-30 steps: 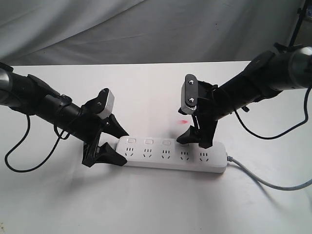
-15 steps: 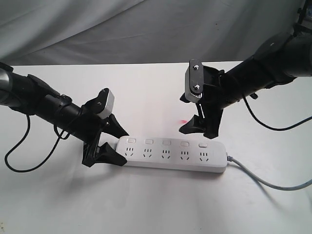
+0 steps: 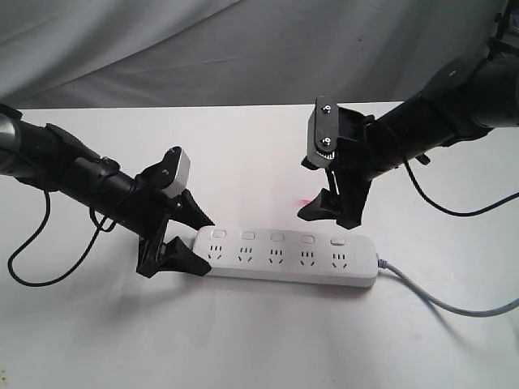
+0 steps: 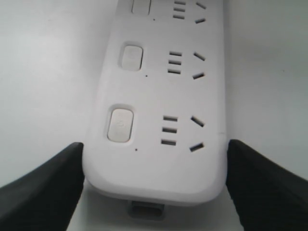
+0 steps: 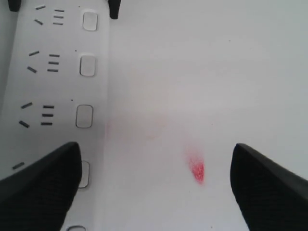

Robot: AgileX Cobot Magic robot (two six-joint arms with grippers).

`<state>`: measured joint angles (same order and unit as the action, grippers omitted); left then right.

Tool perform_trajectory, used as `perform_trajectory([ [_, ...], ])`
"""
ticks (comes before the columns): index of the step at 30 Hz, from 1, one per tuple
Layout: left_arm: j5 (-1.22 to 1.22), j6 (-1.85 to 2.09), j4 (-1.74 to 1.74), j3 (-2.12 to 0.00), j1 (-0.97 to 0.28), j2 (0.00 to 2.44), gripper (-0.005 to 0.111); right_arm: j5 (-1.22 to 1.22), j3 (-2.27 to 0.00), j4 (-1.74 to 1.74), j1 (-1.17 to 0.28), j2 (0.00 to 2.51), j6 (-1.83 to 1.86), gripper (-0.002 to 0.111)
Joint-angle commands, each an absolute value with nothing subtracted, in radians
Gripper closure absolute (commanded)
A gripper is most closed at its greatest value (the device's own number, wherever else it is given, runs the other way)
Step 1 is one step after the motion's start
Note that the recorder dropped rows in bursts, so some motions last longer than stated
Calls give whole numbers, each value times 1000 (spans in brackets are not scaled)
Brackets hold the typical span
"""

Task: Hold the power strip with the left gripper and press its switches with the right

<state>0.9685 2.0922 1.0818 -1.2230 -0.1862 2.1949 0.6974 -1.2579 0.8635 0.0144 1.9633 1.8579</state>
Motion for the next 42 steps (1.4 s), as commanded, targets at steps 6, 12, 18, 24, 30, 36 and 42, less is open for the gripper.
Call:
perform_trajectory([
  [6,941,2094,1083,-1228,-191,2192,104,709,-1253,798,55,1951,1822,31],
  [12,941,2094,1083,-1228,-191,2192,104,635,-1193,852,72,1951,1907,31],
  [18,941,2094,1083,-1228,-191,2192,104,653,-1189,869,72,1951,1924,31],
  [24,941,2094,1083,-1228,-191,2192,104,677,-1183,861,92,1951,1904,31],
  [30,941,2094,1083,-1228,-191,2192,104,699,-1183,861,108,1951,1906,31],
  [36,941,2094,1083,-1228,-191,2192,104,720,-1183,861,111,1955,1908,31],
  [42,941,2094,1083,-1228,-191,2192,104,719,-1183,861,111,1989,1914,31],
])
